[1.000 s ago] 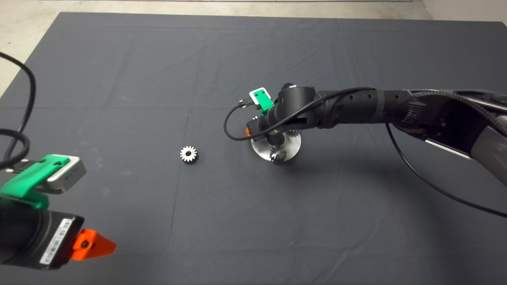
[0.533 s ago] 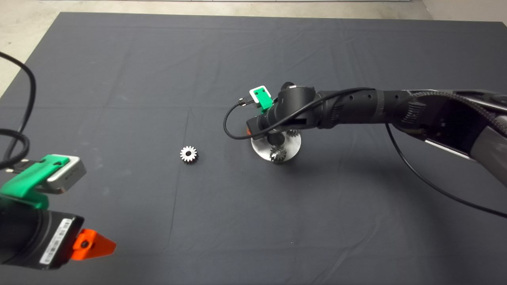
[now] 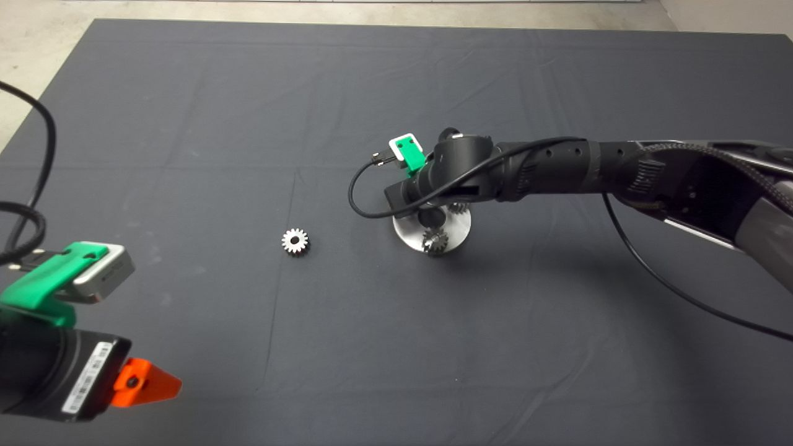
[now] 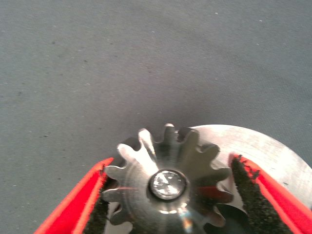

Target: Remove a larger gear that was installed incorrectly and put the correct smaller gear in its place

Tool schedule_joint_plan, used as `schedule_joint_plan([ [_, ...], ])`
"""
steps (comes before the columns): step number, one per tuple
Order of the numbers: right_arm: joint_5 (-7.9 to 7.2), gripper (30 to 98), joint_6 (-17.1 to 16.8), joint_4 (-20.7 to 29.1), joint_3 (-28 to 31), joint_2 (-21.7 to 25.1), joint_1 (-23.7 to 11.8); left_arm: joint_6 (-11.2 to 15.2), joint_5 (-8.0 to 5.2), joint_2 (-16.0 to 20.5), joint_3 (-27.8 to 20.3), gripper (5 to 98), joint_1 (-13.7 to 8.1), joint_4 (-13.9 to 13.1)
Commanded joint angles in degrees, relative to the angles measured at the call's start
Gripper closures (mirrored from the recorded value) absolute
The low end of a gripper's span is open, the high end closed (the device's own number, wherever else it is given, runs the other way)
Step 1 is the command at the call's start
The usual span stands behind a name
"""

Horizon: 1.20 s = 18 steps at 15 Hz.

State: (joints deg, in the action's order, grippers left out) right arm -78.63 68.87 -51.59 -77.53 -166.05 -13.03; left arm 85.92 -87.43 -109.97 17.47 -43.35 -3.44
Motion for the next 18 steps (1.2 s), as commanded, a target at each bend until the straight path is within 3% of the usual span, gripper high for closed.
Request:
schedule_joint_plan([
  [1, 0.0, 66.7, 0.3, -1.5, 0.3, 0.0, -1.4, 0.3, -0.98, 0.2, -1.1, 5.4, -0.4, 0.1],
  [4, 0.05, 67.1, 0.2, -1.5, 0.2, 0.1, -1.4, 0.2, -0.99, 0.2, -1.1, 5.4, -0.4, 0.2],
  [10, 0.14, 75.9, 0.2, -1.5, 0.7, -0.1, -1.4, 0.2, -0.99, 0.2, -1.1, 5.4, -0.4, 0.2],
  [18, 0.32, 77.1, 0.4, -1.5, 0.7, -0.2, -1.6, 0.2, -0.9, 0.2, -1.1, 5.4, -0.4, 0.2],
])
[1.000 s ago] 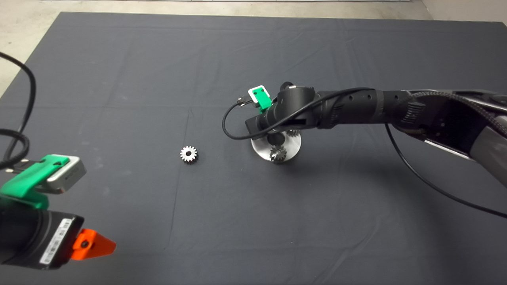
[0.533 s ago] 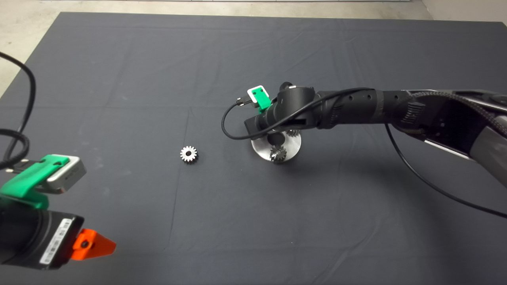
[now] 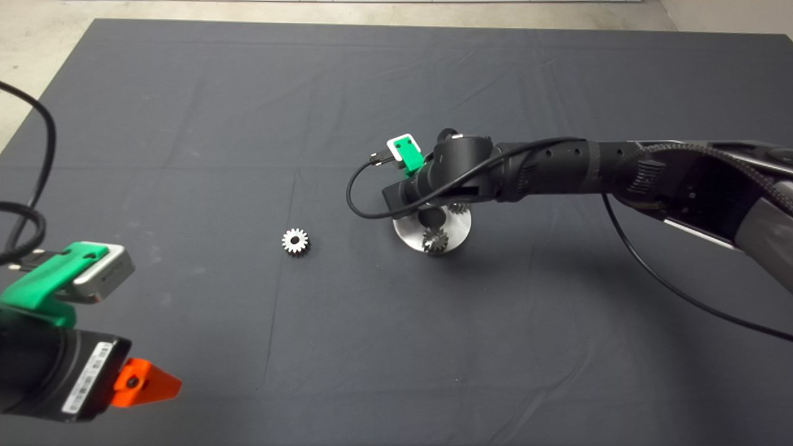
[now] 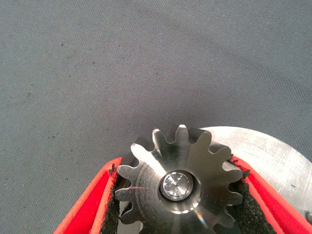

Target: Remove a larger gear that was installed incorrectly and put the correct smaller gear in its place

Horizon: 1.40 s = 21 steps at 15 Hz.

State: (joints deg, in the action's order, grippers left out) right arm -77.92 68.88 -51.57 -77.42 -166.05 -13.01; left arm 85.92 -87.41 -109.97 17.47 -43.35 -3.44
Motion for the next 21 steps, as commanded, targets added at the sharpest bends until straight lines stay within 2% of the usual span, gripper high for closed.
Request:
schedule_joint_plan([
  [1, -0.47, 77.3, 0.5, -1.4, 0.7, -0.2, -1.7, 0.2, -0.92, 0.2, -1.1, 5.4, -0.4, 0.2],
  [3, -0.91, 77.3, 0.5, -1.0, 1.0, -0.3, -1.8, 0.2, -1.0, 0.2, -1.1, 5.4, -0.4, 0.2],
  [14, -1.26, 77.4, 0.6, -0.1, 6.6, 0.5, -5.2, 0.2, -1.0, 0.2, -1.1, 5.4, -0.3, 0.2],
  [16, -2.14, 77.4, 0.8, 0.3, 10.1, 3.1, -6.0, 0.2, -1.0, 0.1, -1.1, 5.4, -0.4, 0.2],
  [18, -2.93, 77.4, 2.5, 1.1, 14.8, 7.4, -7.0, 0.3, -1.0, -0.1, -1.0, 5.4, -0.3, 0.2],
  [21, -3.81, 77.4, 2.6, 6.4, 18.4, 13.4, -8.5, 0.4, -1.09, -1.8, -1.0, 5.4, -0.3, 0.5],
])
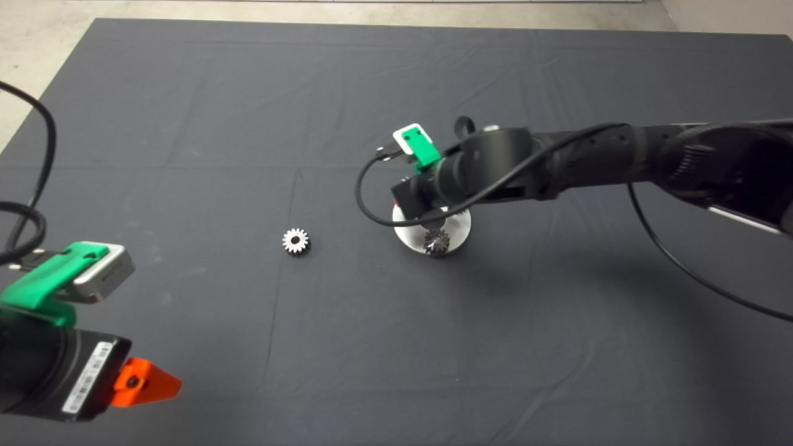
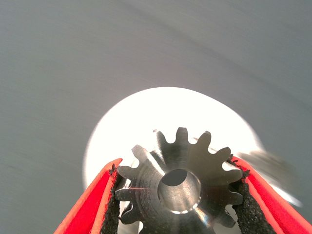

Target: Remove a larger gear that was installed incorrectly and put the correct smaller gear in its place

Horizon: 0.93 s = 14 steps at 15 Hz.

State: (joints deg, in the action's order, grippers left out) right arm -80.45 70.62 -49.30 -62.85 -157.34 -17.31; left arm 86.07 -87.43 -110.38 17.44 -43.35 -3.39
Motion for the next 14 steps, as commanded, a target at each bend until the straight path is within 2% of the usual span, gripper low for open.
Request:
schedule_joint_plan([
  [1, -1.9, 77.4, 0.8, 5.3, 5.3, 6.2, -5.2, 0.2, -1.16, -1.8, -0.1, 5.4, -0.3, 0.8],
  [3, -2.34, 77.4, 0.8, 7.9, 8.7, 9.1, -8.1, 0.1, -1.25, -2.0, 0.9, 5.4, -0.3, 4.9],
  [6, -2.34, 77.4, 0.7, 11.8, 13.4, 13.9, -10.5, -0.2, -1.43, -1.9, 2.4, 5.4, 0.2, 14.3],
  [7, -2.34, 77.4, 0.7, 12.3, 15.8, 16.5, -10.6, -0.3, -1.34, -2.0, 3.5, 5.4, 2.1, 15.9],
  [8, -2.34, 77.4, 0.8, 12.5, 18.6, 19.1, -10.5, -0.8, -1.25, -2.1, 4.0, 5.4, 5.2, 18.2],
  [9, -2.41, 77.4, 0.8, 12.5, 21.4, 22.2, -10.6, -1.8, -0.99, -2.2, 3.9, 5.4, 8.4, 23.0],
  [10, -2.43, 77.4, 0.8, 12.6, 23.3, 24.7, -10.5, -2.0, -0.99, -2.6, 4.2, 5.4, 10.8, 26.1],
  [11, -2.43, 77.4, 0.8, 12.6, 25.5, 27.3, -10.5, -2.1, -1.07, -3.7, 5.4, 5.4, 13.0, 27.7],
  [12, -2.43, 77.4, 0.8, 12.5, 27.3, 29.3, -10.2, -2.1, -1.07, -5.0, 7.4, 5.4, 13.7, 27.8],
  [14, -2.43, 77.4, 0.8, 12.5, 28.2, 31.3, -9.4, -2.1, -1.16, -7.9, 9.9, 5.4, 13.8, 28.1],
])
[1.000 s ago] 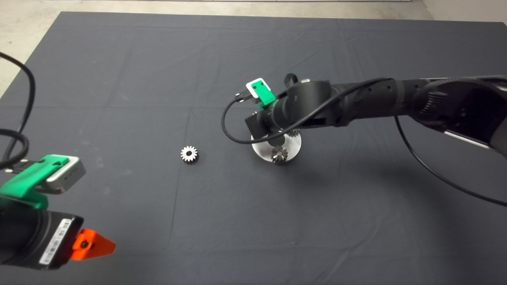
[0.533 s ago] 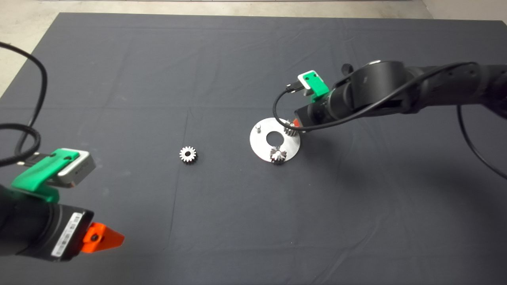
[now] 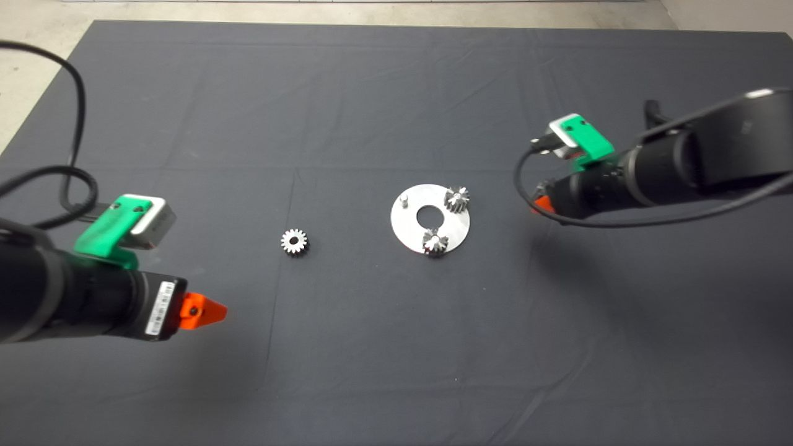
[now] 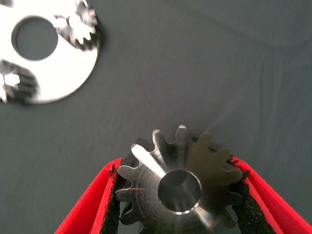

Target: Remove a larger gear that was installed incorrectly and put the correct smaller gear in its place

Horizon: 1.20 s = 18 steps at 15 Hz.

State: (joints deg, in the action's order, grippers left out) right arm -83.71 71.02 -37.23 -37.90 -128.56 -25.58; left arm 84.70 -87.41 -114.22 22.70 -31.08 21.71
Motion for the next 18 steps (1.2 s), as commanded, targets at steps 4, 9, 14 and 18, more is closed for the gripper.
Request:
schedule_joint_plan([
  [4, 0.74, 77.3, 0.4, 0.0, 3.1, 3.1, 3.7, -2.1, -1.1, -11.3, 8.9, 5.4, 5.1, 6.2],
  [9, 0.83, 77.4, 0.4, -4.3, 3.2, 3.2, 12.9, -2.2, -0.55, -12.9, 12.2, 5.4, 7.9, 10.0],
  [14, 0.83, 77.4, 0.4, -6.1, 2.7, 3.3, 13.6, -4.4, -0.31, -16.3, 18.6, 5.4, 11.2, 14.3],
  [18, 0.83, 77.5, 0.4, -6.3, 2.7, 3.5, 13.7, -5.0, 0.32, -20.4, 23.6, 5.4, 12.4, 15.1],
])
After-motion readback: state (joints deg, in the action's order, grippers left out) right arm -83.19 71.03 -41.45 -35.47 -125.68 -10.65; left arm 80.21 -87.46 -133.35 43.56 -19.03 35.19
